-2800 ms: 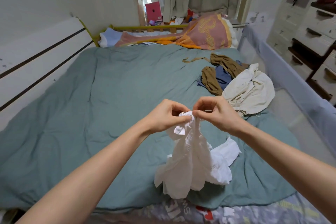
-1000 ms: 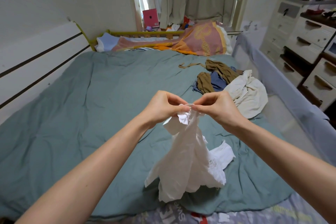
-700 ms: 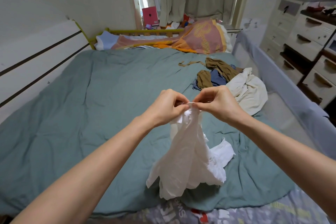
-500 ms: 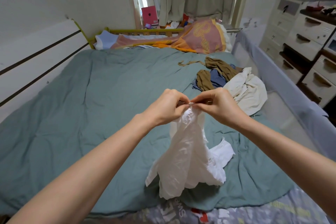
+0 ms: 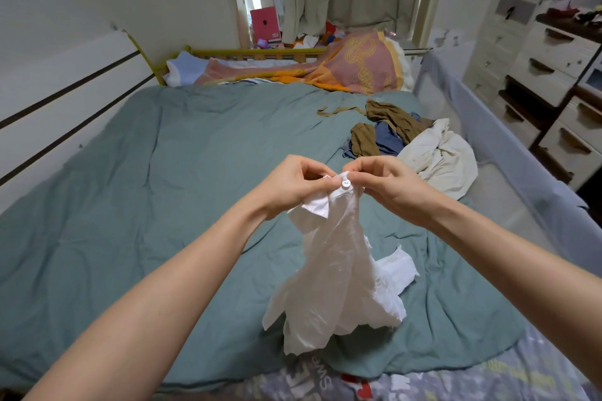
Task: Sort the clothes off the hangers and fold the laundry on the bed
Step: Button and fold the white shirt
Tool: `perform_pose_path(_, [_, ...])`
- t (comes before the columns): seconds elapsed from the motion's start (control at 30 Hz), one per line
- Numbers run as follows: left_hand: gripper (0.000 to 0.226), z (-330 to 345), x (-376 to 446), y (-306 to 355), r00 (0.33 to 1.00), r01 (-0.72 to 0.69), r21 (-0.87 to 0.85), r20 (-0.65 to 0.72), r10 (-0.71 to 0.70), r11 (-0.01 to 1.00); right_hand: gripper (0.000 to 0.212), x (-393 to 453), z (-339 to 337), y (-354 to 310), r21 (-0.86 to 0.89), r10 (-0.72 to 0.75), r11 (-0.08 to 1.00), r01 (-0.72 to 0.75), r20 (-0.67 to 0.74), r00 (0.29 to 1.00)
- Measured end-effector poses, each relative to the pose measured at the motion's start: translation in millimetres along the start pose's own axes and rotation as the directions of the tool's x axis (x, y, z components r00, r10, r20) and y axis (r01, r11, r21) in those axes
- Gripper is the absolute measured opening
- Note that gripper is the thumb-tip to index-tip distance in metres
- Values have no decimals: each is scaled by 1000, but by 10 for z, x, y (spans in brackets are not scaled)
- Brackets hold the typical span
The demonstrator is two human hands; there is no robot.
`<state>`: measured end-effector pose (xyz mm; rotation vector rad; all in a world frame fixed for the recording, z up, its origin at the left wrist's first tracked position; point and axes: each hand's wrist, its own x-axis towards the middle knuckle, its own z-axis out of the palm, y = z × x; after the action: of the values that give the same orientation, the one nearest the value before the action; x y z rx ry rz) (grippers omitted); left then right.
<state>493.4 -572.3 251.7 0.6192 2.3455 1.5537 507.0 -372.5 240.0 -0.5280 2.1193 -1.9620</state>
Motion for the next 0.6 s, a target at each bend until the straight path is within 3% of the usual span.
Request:
perform_pose_path(0.1, [17, 44, -42, -51, 998, 57, -121, 47, -52, 991, 16, -24, 3, -8, 183, 62, 980, -76, 80, 995])
perform_pose_path(0.33, [21, 90, 13, -102, 985, 154, -184, 101, -137, 971, 5, -27, -35, 110, 267, 42, 963, -46, 22, 999])
perform_pose_path(0.4, [15, 78, 62, -88, 988, 141, -118, 83, -132, 983, 4, -32, -78, 136, 107, 36, 994, -34, -8, 999])
perform_pose_path(0.47, [12, 57, 126, -90, 994, 80, 55, 75, -84, 995, 11, -18, -189, 177, -292, 55, 955, -41, 39, 998])
perform_pose_path(0.53, [12, 37, 170, -132, 995, 11, 257, 97, -38, 966, 18, 3, -289, 254, -674, 196, 738, -25, 179, 964])
perform_pose_path(0.57, [13, 27, 173, -168, 991, -13, 329, 129, -31, 944, 17, 6, -323, 291, -766, 280, 642, 5, 241, 929])
perform_pose_path(0.6, [16, 19, 158, -197, 983, -34, 384, 181, -39, 923, 13, -5, -343, 320, -789, 349, 615, 17, 291, 891])
